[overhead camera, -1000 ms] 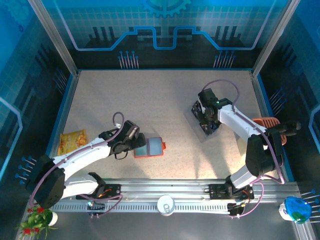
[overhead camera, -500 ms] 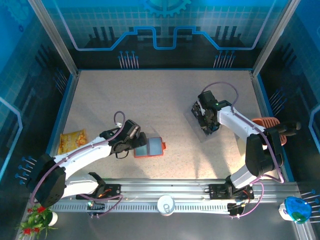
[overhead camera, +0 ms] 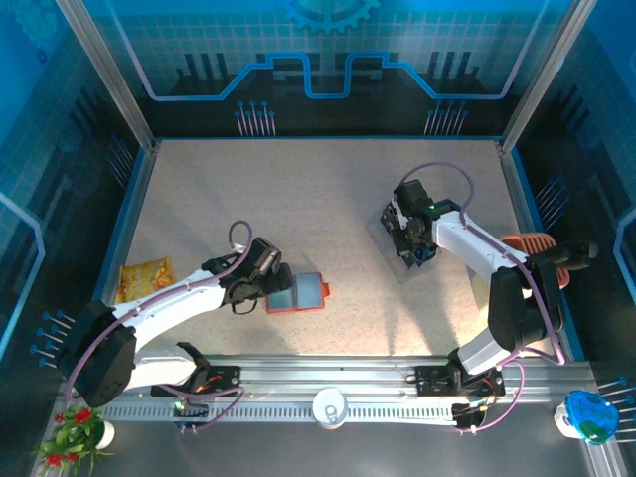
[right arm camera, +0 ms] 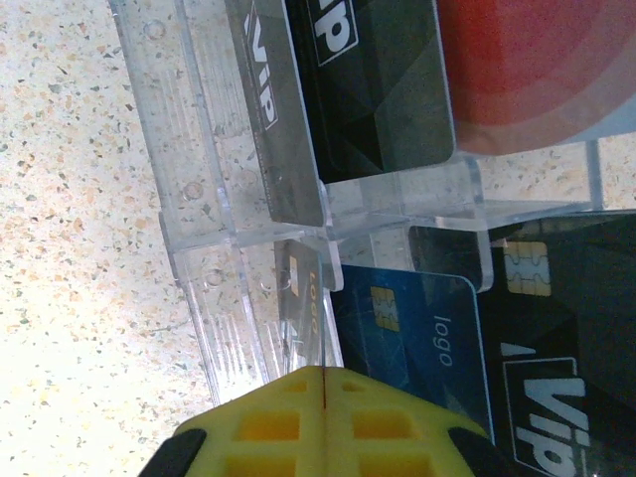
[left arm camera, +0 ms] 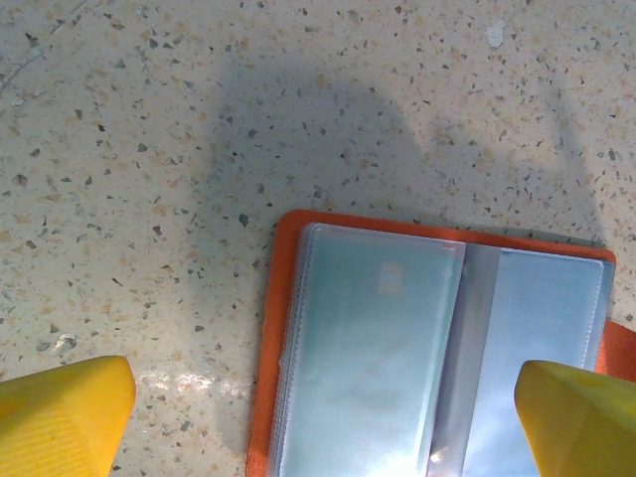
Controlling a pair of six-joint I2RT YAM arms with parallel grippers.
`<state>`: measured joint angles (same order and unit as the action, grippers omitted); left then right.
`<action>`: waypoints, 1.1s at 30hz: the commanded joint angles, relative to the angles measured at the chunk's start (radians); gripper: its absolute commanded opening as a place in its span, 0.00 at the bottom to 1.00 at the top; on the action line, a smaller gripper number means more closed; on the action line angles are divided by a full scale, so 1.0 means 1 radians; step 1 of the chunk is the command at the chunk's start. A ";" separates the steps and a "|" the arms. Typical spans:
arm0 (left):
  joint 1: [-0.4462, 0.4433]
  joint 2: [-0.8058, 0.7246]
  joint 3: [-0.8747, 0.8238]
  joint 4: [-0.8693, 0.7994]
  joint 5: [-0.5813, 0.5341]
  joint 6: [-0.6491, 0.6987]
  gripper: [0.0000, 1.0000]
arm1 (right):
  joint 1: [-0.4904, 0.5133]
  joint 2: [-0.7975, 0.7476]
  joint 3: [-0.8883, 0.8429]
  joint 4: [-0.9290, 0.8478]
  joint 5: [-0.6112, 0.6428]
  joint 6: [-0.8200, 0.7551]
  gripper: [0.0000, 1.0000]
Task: Put the credit cards into the card holder
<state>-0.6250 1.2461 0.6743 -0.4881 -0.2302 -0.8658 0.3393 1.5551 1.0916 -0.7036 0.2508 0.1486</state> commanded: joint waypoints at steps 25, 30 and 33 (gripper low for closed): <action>-0.004 0.000 0.032 -0.002 0.000 0.020 0.99 | 0.011 -0.147 0.051 -0.087 -0.083 -0.001 0.00; -0.004 0.012 0.038 -0.022 0.007 0.038 0.99 | 0.022 -0.222 0.070 -0.063 -0.239 0.085 0.00; -0.004 0.035 0.053 -0.056 0.011 0.059 0.99 | 0.039 -0.263 0.027 0.059 -0.395 0.212 0.00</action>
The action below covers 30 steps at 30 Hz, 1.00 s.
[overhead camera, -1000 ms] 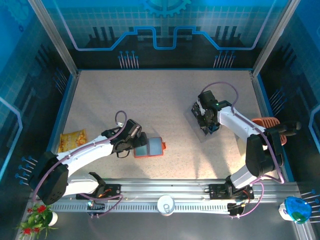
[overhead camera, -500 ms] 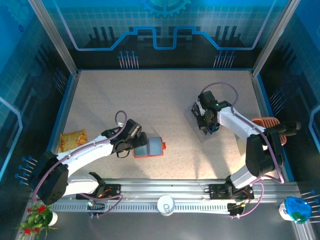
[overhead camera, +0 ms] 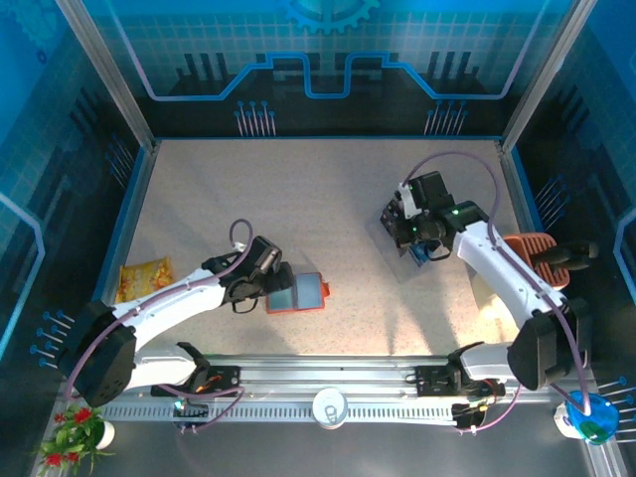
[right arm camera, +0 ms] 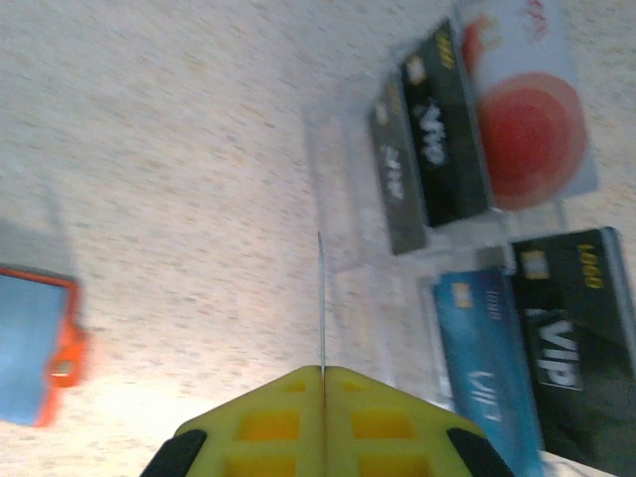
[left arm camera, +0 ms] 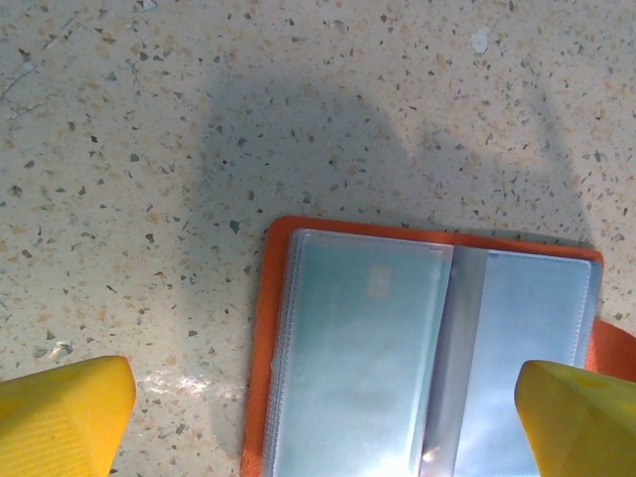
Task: Put the credit cards into the card holder
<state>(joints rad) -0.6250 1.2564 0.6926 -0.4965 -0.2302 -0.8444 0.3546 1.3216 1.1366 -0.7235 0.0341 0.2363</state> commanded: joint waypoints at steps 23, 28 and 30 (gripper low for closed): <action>-0.004 0.057 -0.044 -0.086 -0.040 0.027 0.99 | 0.494 0.246 -0.595 1.503 -0.067 0.785 0.00; -0.004 0.070 -0.073 -0.076 -0.034 0.004 0.99 | 0.529 0.296 -0.618 1.558 -0.010 0.799 0.00; -0.005 0.073 -0.081 -0.076 -0.034 -0.002 0.99 | 0.534 0.317 -0.620 1.574 -0.003 0.807 0.00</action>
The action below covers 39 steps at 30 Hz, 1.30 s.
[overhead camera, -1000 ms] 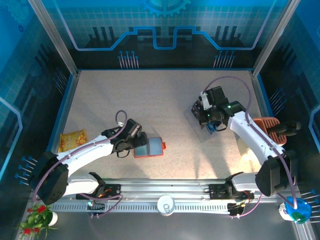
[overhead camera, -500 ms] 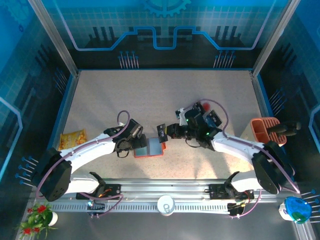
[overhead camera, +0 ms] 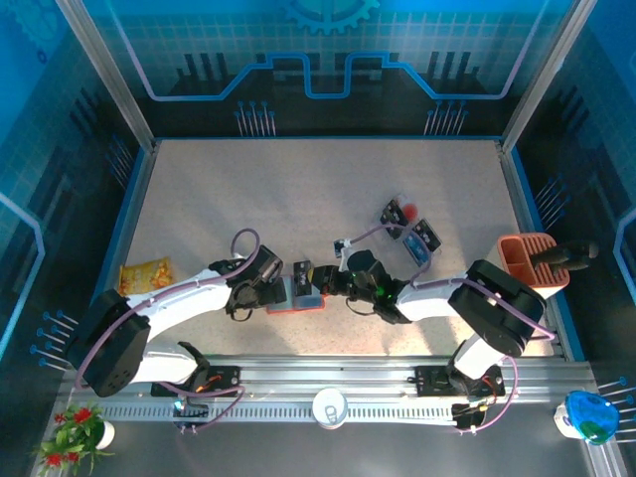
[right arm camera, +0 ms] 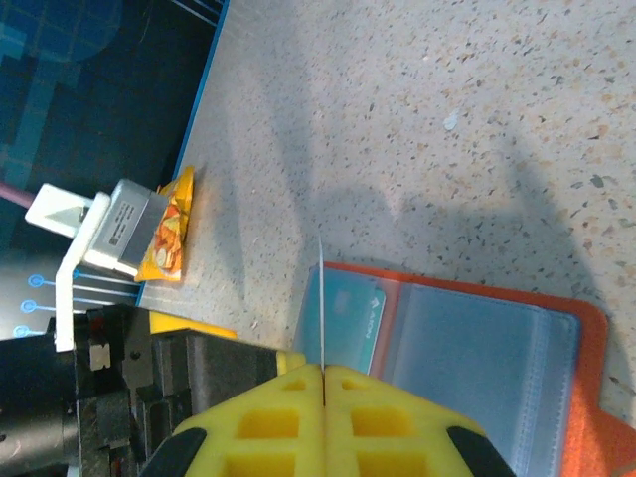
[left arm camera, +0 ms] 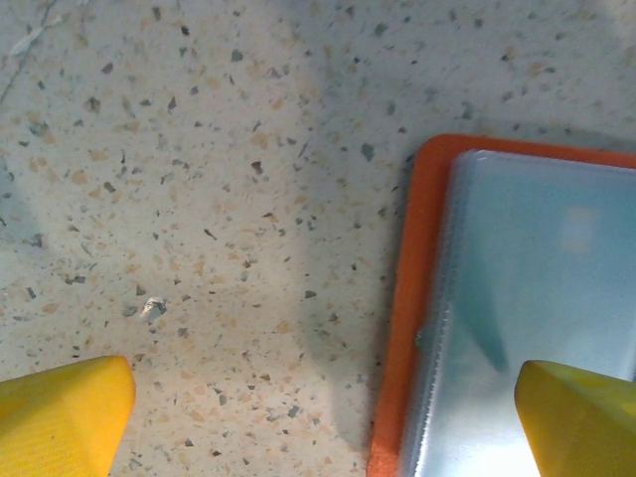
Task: Put the credit cards into the card holder
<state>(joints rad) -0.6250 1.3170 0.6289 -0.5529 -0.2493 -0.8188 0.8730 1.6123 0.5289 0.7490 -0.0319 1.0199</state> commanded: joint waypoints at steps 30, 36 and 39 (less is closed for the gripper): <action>-0.005 0.028 -0.055 -0.007 -0.024 -0.042 0.99 | 0.038 0.195 0.001 0.207 0.030 0.075 0.00; -0.005 0.030 -0.052 -0.009 -0.024 -0.040 0.99 | 0.043 0.199 0.010 0.186 0.027 0.074 0.00; -0.005 0.031 -0.049 -0.008 -0.025 -0.040 0.99 | 0.044 0.203 0.013 0.176 0.026 0.075 0.00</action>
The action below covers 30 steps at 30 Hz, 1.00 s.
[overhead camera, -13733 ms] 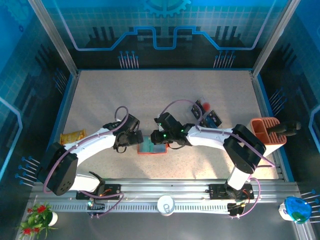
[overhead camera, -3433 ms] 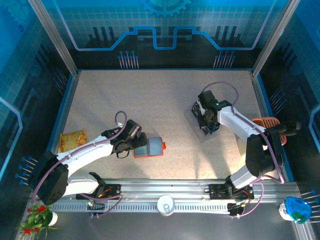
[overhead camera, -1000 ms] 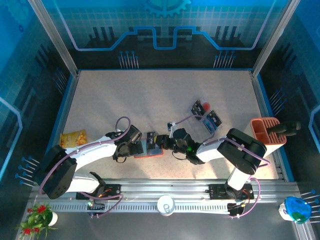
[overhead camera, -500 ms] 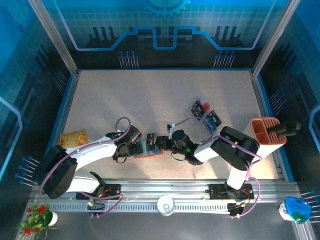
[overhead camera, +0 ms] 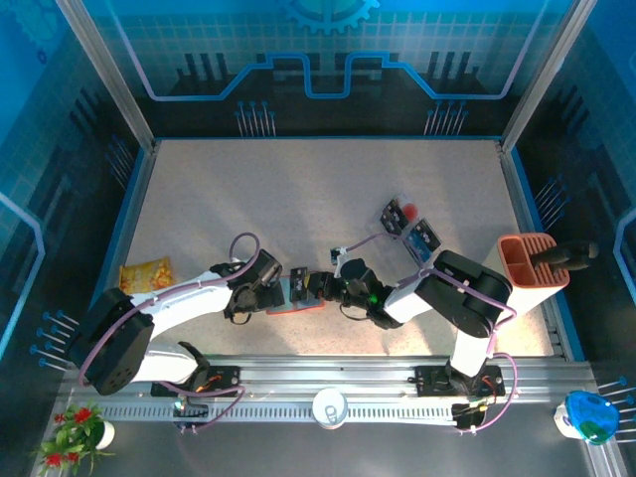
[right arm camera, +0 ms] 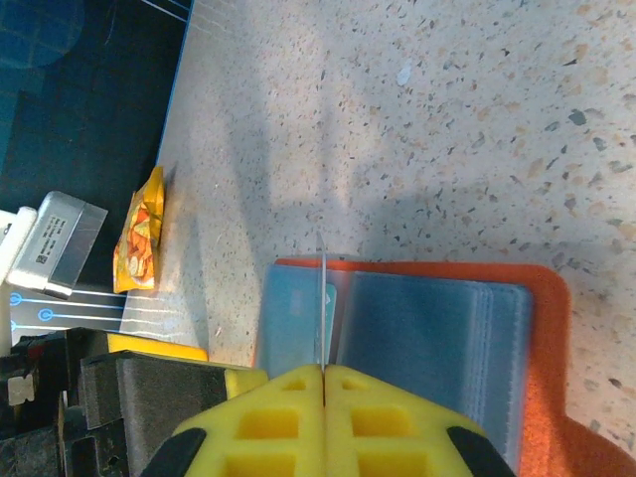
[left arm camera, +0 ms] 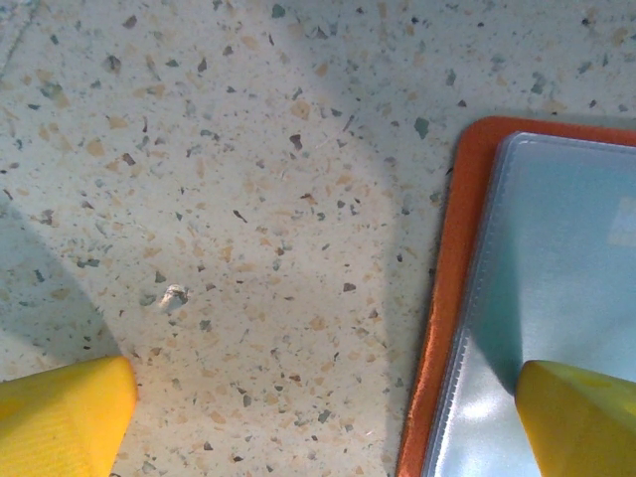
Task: Put the credit cards into the card holder
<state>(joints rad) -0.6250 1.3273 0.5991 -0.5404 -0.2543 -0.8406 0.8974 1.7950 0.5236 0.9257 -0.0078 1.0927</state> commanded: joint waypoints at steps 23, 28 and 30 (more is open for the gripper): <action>-0.006 0.018 -0.025 -0.023 -0.027 -0.020 0.99 | 0.041 0.006 0.026 -0.123 0.010 0.033 0.00; -0.004 0.019 -0.024 -0.023 -0.032 -0.016 0.99 | 0.045 0.004 0.027 -0.157 0.009 0.042 0.00; -0.003 0.020 -0.025 -0.023 -0.031 -0.017 0.99 | 0.047 0.008 0.029 -0.167 0.008 0.049 0.00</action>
<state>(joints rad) -0.6250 1.3273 0.5991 -0.5404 -0.2569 -0.8410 0.9257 1.8122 0.5484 0.8246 -0.0078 1.1301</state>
